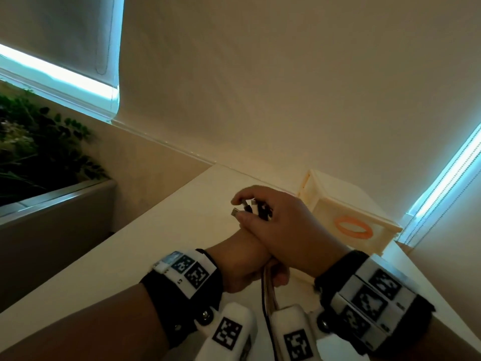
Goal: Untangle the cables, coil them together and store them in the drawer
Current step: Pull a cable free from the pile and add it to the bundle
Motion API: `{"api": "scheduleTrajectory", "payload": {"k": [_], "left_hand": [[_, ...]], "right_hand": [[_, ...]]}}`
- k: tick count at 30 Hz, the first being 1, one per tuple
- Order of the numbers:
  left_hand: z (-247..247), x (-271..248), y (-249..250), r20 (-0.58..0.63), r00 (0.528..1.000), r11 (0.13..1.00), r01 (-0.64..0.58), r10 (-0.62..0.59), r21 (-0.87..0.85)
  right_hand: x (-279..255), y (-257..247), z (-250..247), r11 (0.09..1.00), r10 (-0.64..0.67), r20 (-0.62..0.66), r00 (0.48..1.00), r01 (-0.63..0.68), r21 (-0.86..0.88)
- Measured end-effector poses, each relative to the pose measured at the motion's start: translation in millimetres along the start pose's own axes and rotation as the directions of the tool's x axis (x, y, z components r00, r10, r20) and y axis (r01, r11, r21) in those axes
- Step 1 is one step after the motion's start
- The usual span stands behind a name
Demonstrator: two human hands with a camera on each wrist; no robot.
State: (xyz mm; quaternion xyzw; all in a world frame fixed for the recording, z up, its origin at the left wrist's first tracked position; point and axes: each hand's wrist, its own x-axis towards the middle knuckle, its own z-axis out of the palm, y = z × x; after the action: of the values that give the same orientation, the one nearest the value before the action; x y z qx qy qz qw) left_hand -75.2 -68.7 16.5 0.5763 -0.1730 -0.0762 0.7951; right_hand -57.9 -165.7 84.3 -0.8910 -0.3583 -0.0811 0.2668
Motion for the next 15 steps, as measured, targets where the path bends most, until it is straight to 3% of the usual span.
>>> {"api": "scheduleTrajectory", "payload": {"k": [5,8,11,13,15], "left_hand": [[-9.6,4.8,7.9,-0.036,0.999,0.997,0.036,-0.039,-0.062],[-14.8,5.8,15.9,-0.083,0.995,0.993,0.051,-0.060,-0.102],[-13.3,7.3,14.1,-0.124,0.992,0.983,0.009,-0.032,-0.184],[-11.6,8.9,8.0,-0.148,0.988,0.972,-0.002,-0.034,-0.235],[-10.3,11.7,4.3,-0.166,0.982,0.971,0.044,-0.085,-0.234]], "right_hand": [[23.1,-8.4,7.6,0.985,0.047,-0.054,0.997,-0.037,0.170],[29.6,-15.0,5.5,0.989,0.045,-0.072,0.996,-0.034,0.144],[20.5,-19.1,5.2,0.969,0.190,0.004,0.982,-0.188,0.160],[8.4,-21.1,10.8,0.875,0.378,0.088,0.922,-0.386,0.293],[-5.0,-22.6,15.1,0.690,0.523,0.170,0.835,-0.532,0.492]]}}
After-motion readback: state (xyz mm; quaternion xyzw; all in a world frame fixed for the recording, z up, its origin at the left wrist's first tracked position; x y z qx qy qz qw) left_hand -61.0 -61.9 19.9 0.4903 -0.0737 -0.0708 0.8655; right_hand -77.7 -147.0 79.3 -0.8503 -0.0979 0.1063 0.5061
